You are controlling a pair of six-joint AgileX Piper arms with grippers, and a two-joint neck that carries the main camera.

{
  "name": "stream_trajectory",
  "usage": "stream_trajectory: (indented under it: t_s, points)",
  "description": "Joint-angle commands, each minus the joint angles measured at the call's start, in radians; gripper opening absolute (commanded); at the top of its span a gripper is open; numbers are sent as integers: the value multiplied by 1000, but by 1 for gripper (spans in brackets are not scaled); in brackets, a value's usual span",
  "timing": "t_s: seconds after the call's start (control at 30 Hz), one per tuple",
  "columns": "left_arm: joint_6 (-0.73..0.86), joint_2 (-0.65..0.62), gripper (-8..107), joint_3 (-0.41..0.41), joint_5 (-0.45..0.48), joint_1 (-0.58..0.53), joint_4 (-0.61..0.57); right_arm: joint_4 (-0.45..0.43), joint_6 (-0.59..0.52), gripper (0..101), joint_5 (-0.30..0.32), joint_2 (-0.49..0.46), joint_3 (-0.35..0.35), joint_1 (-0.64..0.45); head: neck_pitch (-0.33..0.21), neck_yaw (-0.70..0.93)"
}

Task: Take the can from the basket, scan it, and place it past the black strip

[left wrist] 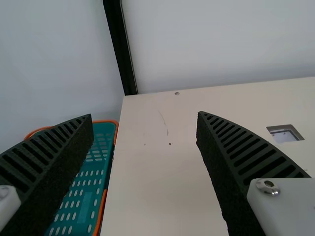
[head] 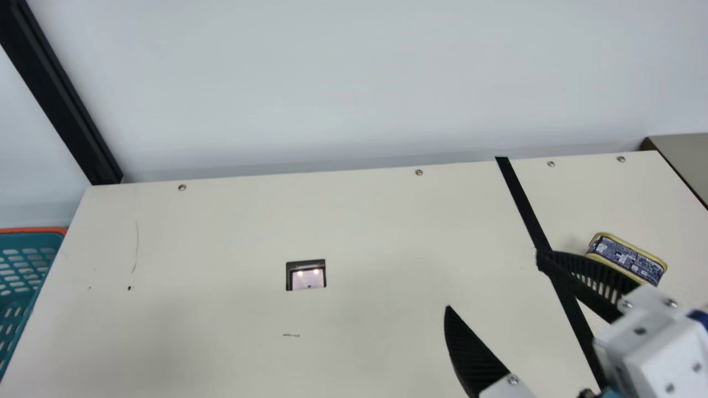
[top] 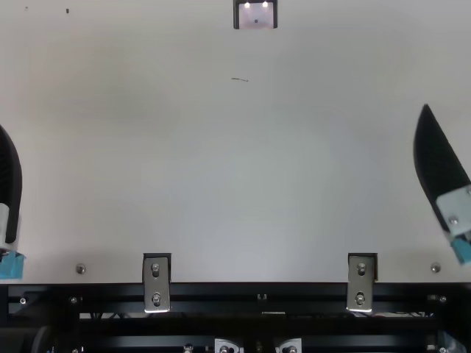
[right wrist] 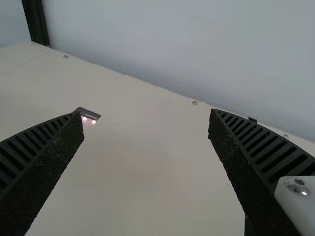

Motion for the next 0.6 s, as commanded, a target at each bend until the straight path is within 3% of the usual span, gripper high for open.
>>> stream_trajectory:
  t_s: [0.0, 0.4, 0.57]
  points:
    - [0, 0, 90, 0, 0, 0, 0, 3, 30, 101, -19, -68, 35, -5, -28, 10]
    - [0, 0, 90, 0, 0, 0, 0, 8, 153, 101, -64, -269, 177, -91, -28, 10]
    - [0, 0, 90, 0, 0, 0, 0, 9, 166, 101, -63, -283, 190, -100, -28, 10]
